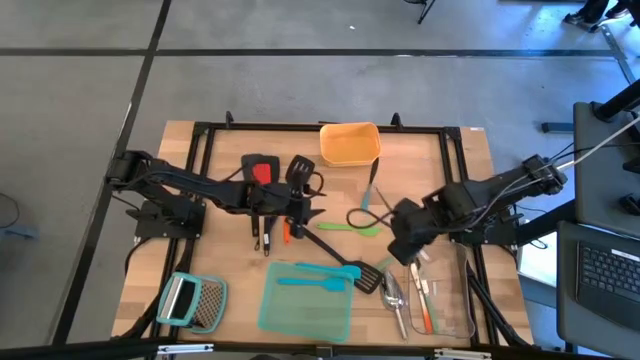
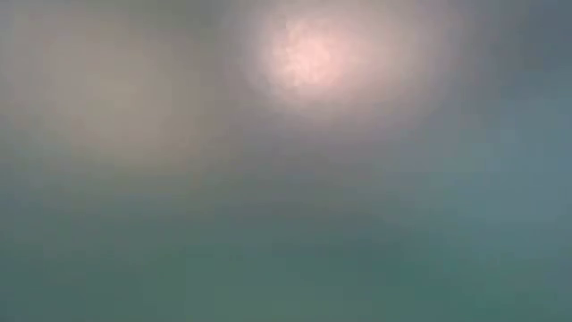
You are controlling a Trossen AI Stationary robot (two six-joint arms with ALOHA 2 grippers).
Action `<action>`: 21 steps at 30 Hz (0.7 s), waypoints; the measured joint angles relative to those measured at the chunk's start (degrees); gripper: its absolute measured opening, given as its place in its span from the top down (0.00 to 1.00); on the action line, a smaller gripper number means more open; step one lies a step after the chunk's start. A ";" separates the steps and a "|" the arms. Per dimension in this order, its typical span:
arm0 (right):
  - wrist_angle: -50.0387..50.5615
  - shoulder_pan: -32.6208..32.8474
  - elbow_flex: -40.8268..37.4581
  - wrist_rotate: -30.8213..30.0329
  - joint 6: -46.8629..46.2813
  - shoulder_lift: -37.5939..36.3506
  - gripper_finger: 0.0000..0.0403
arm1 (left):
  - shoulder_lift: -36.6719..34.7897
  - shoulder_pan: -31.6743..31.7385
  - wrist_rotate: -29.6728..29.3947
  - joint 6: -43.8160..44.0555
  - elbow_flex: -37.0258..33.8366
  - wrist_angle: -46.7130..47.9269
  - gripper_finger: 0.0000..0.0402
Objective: Pick & Place Kitchen Items
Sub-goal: Put the blue patterned table knife into the transparent bin
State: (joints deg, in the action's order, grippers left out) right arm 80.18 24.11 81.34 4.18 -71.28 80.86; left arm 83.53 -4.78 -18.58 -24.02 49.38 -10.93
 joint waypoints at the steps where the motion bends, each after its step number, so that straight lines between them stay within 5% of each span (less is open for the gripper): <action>1: 1.11 1.27 0.00 1.20 -2.89 -0.02 0.93 | -0.77 -0.09 -0.96 0.02 -0.01 0.02 0.52; 14: 0.85 20.89 -0.09 5.35 -45.35 2.35 0.93 | -18.00 -0.10 -8.23 21.30 -0.01 -5.11 0.56; 21: -1.82 25.03 -1.01 8.81 -56.05 7.00 0.93 | -23.98 -0.15 -6.76 22.66 0.02 -8.43 0.58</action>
State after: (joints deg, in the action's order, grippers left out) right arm 78.36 49.14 80.33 12.99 -127.34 87.86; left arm 59.55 -4.93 -25.34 -1.36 49.40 -19.37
